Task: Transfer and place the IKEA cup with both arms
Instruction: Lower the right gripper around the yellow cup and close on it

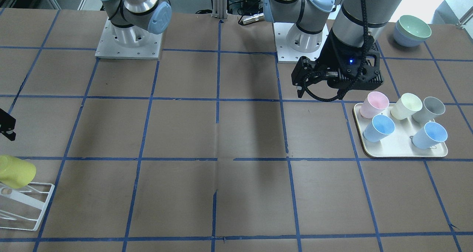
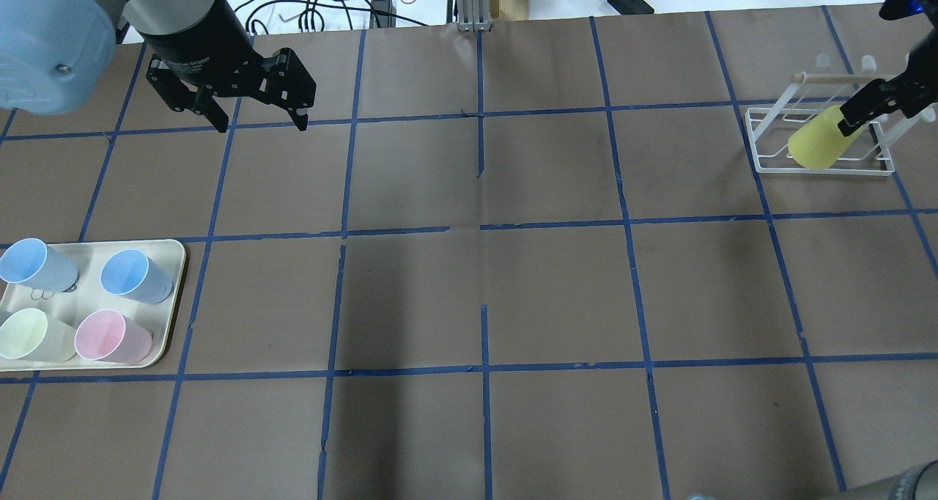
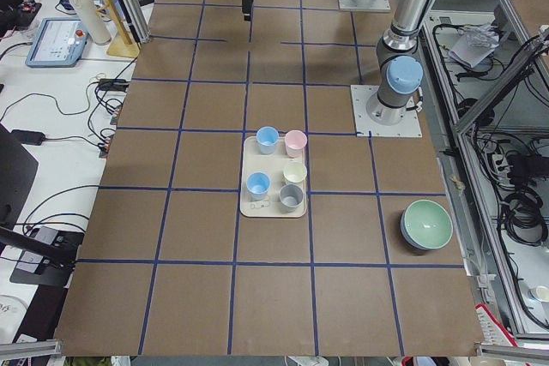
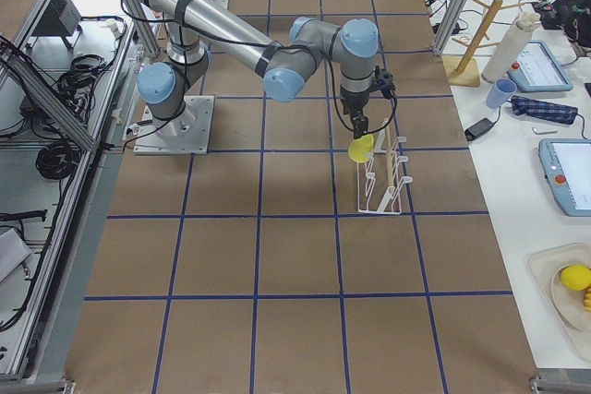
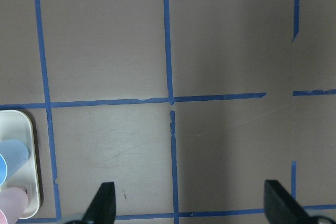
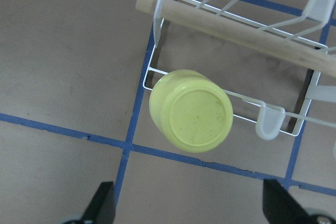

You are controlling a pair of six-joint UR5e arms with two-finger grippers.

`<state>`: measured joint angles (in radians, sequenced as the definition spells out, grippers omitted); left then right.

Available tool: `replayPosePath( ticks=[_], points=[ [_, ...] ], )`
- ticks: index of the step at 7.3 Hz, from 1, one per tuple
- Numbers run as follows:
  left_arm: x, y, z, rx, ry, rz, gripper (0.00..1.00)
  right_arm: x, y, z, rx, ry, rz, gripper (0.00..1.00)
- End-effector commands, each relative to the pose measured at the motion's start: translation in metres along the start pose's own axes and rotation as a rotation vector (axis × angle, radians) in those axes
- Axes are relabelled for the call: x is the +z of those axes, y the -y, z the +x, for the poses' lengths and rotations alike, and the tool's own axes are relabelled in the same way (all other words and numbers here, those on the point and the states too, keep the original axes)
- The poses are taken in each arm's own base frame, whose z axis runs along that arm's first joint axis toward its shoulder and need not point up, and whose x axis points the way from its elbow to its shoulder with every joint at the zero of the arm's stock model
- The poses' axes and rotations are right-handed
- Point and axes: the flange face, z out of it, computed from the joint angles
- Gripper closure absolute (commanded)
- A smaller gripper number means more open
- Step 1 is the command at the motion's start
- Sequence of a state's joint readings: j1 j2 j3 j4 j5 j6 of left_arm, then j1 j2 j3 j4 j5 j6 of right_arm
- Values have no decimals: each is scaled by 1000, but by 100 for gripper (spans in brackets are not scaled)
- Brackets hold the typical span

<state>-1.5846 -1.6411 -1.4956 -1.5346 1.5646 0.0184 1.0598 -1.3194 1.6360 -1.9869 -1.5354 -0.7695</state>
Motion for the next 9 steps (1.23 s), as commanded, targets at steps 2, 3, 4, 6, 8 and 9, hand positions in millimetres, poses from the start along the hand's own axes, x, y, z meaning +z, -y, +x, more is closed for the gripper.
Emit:
replayPosePath(
  ticks=[2,3,4,6,8,9],
  points=[
    [-1,1,0,0,-1,8,0,33,7,9,-17,17,-17,0],
    [0,3,0,0,-1,32,0,34,8,7,-21,18,-18,0],
    [3,5,0,2,1,43,0,42,9,8,-24,26,-26,0],
    [2,5,-2,1,21,43,0,43,11,6,-30,27,-27,0],
    [1,5,-2,0,22,46,0,49,16,7,-34,36,10,0],
    [1,5,-2,0,22,46,0,57,20,10,-37,29,18,0]
  ],
)
